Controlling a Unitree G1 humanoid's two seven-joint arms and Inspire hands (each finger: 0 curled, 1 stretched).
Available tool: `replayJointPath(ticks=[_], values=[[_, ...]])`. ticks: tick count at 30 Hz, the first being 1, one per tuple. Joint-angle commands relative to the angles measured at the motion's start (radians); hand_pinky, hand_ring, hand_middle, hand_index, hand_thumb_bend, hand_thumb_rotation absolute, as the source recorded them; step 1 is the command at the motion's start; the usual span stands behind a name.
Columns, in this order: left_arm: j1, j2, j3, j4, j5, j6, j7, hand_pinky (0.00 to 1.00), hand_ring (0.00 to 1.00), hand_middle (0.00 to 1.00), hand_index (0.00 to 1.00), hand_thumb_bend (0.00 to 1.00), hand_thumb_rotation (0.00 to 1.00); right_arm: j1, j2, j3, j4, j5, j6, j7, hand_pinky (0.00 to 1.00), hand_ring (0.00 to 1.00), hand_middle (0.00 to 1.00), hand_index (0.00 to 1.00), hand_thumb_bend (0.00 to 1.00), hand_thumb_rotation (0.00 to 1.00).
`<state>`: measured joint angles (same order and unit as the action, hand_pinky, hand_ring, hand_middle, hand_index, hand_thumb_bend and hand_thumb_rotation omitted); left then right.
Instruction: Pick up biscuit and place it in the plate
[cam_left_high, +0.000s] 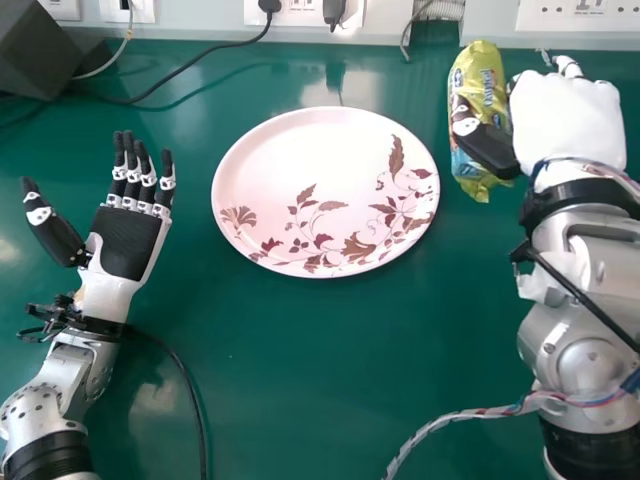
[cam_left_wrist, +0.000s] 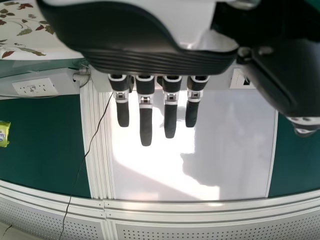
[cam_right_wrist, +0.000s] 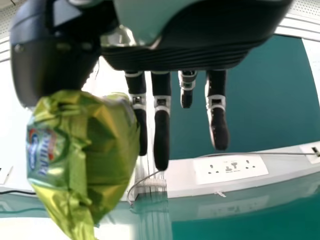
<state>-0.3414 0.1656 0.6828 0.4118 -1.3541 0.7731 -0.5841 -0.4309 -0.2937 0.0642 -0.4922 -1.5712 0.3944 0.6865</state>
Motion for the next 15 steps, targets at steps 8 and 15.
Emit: replayJointPath(ticks=[8, 15], values=[[0.028, -0.003, 0.003, 0.015, 0.016, -0.001, -0.005, 0.86, 0.76, 0.85, 0.9, 0.98, 0.44, -0.014, 0.027, 0.029, -0.012, -0.028, -0.023, -0.031, 0.24, 0.33, 0.4, 0.49, 0.5, 0.08], [0.028, 0.001, -0.001, 0.02, 0.022, -0.001, -0.016, 0.86, 0.76, 0.84, 0.91, 0.99, 0.45, -0.023, 0.033, 0.05, -0.016, -0.036, -0.046, -0.037, 0.24, 0.33, 0.4, 0.49, 0.5, 0.08]])
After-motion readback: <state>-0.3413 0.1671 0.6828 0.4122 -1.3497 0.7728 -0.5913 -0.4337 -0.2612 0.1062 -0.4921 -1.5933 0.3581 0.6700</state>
